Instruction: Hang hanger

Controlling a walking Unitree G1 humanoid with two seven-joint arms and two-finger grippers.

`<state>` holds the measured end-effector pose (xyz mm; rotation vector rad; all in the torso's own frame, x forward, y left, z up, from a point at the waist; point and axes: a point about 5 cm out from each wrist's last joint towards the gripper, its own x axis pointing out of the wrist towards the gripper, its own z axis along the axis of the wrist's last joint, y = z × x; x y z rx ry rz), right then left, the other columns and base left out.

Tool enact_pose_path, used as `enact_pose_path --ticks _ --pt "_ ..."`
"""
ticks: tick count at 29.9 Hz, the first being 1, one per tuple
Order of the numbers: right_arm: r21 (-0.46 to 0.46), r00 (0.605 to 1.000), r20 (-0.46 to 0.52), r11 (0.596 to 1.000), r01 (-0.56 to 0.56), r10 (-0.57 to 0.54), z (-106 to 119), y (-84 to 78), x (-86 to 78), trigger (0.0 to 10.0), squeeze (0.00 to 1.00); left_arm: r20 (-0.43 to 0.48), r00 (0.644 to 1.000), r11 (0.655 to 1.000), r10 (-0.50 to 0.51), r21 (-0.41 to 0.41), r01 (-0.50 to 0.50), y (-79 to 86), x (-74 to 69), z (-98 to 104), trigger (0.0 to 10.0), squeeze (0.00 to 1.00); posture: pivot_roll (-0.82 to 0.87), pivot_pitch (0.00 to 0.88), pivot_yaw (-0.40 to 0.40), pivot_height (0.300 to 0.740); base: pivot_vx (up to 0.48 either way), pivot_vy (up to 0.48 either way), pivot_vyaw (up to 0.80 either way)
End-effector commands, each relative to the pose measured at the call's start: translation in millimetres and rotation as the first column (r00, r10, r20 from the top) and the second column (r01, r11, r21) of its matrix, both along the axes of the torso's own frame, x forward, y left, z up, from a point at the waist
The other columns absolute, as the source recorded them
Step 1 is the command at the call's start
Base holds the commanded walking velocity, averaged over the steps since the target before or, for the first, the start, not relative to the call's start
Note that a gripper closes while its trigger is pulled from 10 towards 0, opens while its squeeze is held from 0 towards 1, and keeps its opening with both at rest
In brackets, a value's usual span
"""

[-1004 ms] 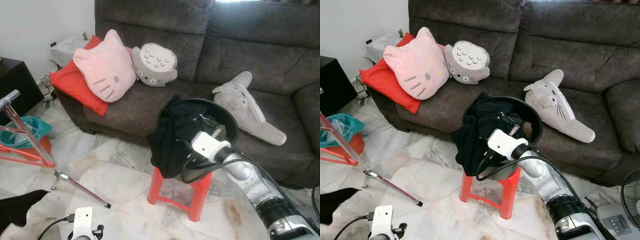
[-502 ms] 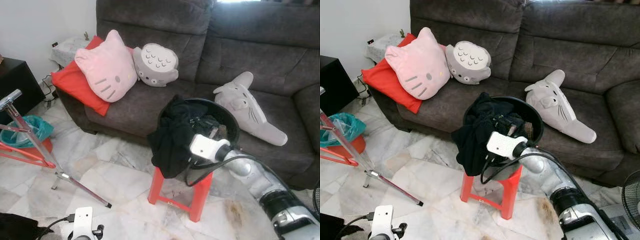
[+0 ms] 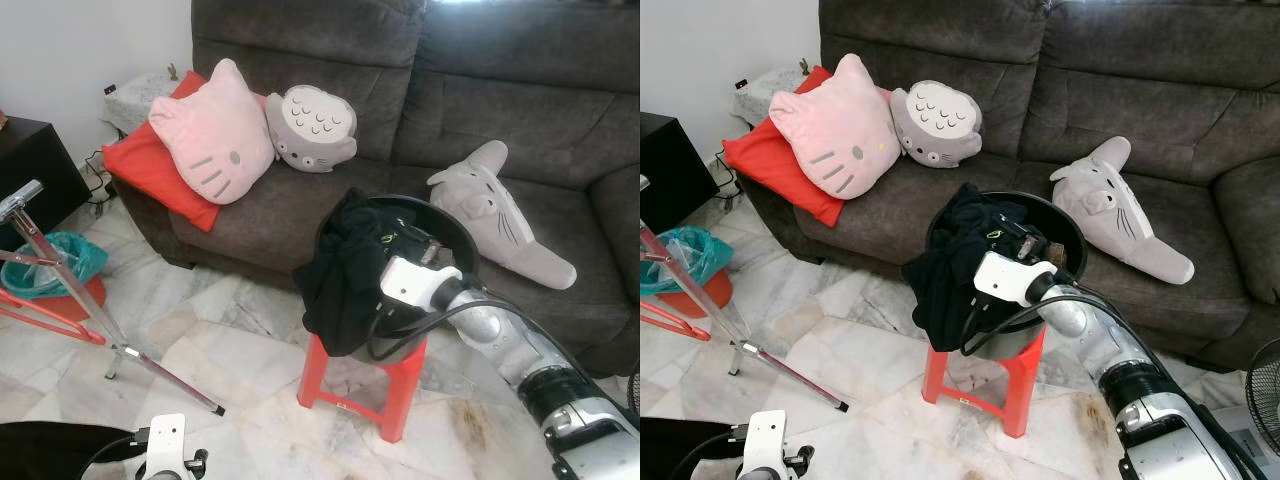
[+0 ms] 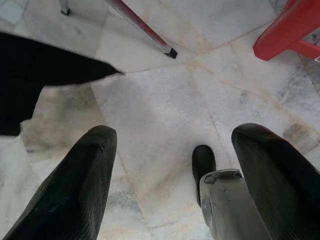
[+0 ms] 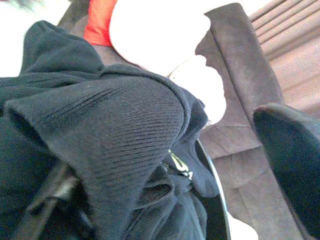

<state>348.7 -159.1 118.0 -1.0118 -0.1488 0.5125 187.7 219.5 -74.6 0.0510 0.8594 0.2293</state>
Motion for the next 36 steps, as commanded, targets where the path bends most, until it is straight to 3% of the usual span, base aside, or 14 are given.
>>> enact_pose_path --ticks 1,4,6,13,22,26,36 --pt "-0.037 0.999 0.012 0.998 0.042 -0.042 2.5 -4.1 5.4 0.0 0.00 -0.008 1.000 1.000 -0.012 0.019 0.012 2.8 -1.2 -0.1 10.0 0.00 -0.06 0.000 0.017 0.728 0.000 0.000 0.00" --pt "-0.028 0.996 0.014 0.996 0.088 -0.088 3.1 -10.1 7.8 0.0 0.00 -0.008 1.000 1.000 -0.012 0.019 0.013 2.7 -1.3 -0.1 10.0 0.00 -0.06 0.000 0.017 0.728 0.000 0.000 0.00" --pt "-0.018 0.984 0.001 0.984 0.177 -0.177 0.4 -22.7 9.8 0.0 0.00 -0.008 1.000 1.000 -0.014 0.020 0.014 2.5 -1.3 -0.2 10.0 0.00 -0.06 0.000 0.018 0.728 0.000 0.000 0.00" --pt "-0.003 0.967 -0.001 0.967 0.254 -0.254 -6.5 -32.8 7.1 0.0 0.00 -0.008 1.000 1.000 -0.018 0.021 0.019 2.2 -1.3 -0.2 10.0 0.00 -0.06 0.000 0.019 0.728 0.000 0.000 0.00" --pt "0.072 0.961 0.006 0.959 0.274 -0.275 -6.7 -30.8 5.5 0.0 0.00 -0.006 1.000 1.000 -0.018 0.025 0.018 2.6 -1.1 0.1 10.0 0.00 -0.06 0.000 0.022 0.728 0.000 0.000 0.00" --pt "0.160 0.980 0.055 0.971 0.178 -0.189 7.4 -20.2 5.4 0.0 0.00 -0.007 1.000 0.999 -0.020 0.026 0.020 3.1 -1.2 0.1 10.0 0.00 -0.07 0.000 0.024 0.728 0.000 0.000 0.00" --pt "0.163 0.992 0.098 0.985 0.058 -0.074 22.4 -4.1 8.5 0.0 0.00 -0.009 1.000 0.999 -0.022 0.026 0.022 3.4 -1.1 0.2 10.0 0.00 -0.07 0.000 0.026 0.728 0.000 0.000 0.00"
